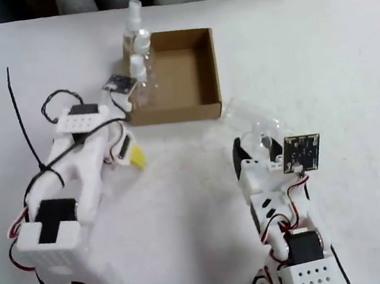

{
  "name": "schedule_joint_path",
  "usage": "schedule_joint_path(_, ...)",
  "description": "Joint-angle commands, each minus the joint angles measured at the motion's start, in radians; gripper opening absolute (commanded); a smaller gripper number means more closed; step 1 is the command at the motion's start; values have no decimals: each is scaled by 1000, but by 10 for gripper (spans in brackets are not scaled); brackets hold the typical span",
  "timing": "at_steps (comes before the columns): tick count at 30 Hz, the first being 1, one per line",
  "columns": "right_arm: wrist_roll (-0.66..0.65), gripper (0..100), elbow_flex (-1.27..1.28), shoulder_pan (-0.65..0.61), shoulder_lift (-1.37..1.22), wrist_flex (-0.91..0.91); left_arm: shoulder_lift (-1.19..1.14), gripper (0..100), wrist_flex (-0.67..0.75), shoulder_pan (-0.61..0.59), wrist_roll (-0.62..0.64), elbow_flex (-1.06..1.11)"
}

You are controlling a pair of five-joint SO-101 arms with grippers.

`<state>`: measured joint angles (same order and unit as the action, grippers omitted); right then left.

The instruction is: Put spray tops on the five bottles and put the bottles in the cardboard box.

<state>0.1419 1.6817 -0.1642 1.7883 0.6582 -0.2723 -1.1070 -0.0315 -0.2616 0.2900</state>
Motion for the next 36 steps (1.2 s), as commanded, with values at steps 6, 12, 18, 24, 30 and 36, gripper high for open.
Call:
schedule_joint_path(6,0,16,9,2,13,4,2,300,31,-2,14,-57)
schedule_joint_path(12,0,16,9,2,13,4,-85,210,18,-2,8,-107)
schedule_joint_path(18,0,16,9,2,13,4,-239,149,-123,-2,5,-295)
schedule_joint_path(24,0,16,9,2,13,4,-275,32,-169,-2,3,-336)
schedule_joint_path(30,0,16,9,2,13,4,-275,20,-201,-2,3,-339)
schedule_joint_path(36,0,16,9,2,13,4,-272,20,-204,-12,3,-342)
